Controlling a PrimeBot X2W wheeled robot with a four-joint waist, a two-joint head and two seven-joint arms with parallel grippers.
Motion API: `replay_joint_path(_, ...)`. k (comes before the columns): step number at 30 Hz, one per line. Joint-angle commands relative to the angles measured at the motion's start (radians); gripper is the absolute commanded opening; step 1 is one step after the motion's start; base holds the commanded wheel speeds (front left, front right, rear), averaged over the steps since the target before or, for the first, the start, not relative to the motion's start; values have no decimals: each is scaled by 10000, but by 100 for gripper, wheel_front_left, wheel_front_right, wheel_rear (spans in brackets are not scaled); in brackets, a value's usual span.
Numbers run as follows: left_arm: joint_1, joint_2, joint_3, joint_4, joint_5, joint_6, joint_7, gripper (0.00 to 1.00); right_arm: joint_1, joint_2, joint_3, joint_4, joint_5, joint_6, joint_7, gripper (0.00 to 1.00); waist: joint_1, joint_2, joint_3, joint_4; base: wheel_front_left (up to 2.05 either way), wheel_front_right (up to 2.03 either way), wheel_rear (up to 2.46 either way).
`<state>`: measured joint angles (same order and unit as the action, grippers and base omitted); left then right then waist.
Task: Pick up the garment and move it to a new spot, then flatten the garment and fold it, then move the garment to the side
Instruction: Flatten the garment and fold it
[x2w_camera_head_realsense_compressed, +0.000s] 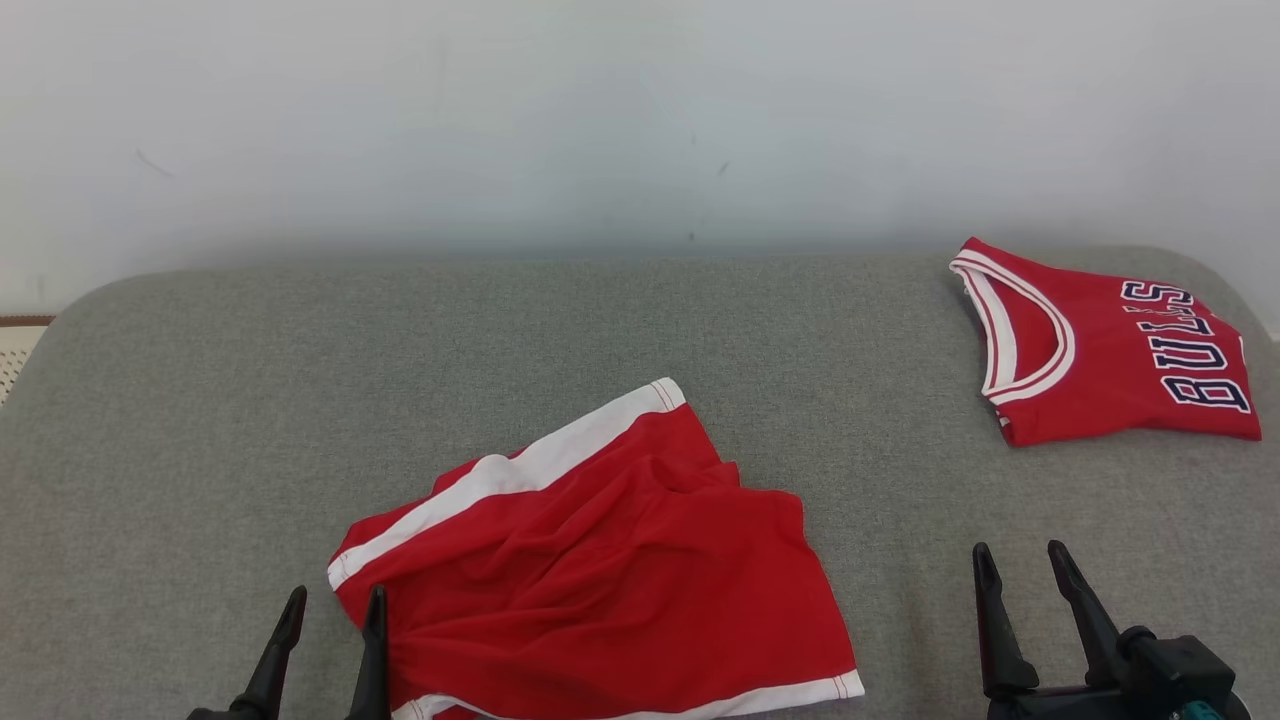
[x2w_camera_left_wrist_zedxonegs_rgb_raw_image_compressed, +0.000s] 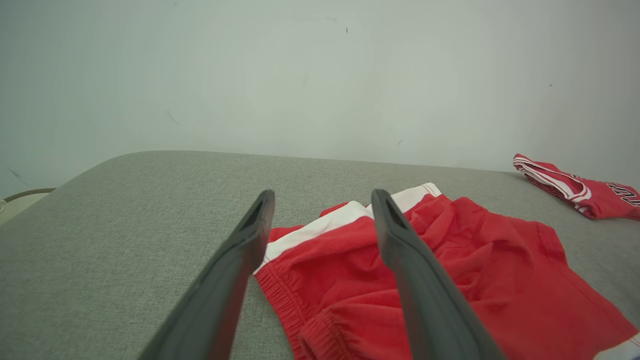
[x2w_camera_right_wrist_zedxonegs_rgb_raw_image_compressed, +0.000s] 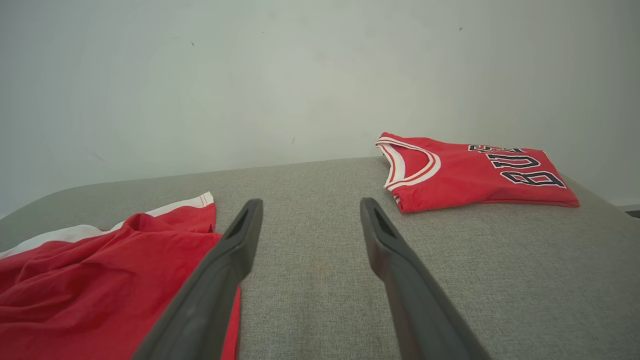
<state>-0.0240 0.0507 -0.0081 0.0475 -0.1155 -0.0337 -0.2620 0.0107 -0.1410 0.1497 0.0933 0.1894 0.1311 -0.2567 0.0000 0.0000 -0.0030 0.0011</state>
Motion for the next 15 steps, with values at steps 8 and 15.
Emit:
replay_joint_path(8,142,2,-35,4,48,-88,-38,100,-2,-94,247,56,-25,-9,76,100,0,0,-10,-7,0,0,0)
replay_joint_path(15,443,7,-552,170,47,-378,-38,100,-54,-858,979,63,358,-9,491,100,0,0,12,69,0,0,0)
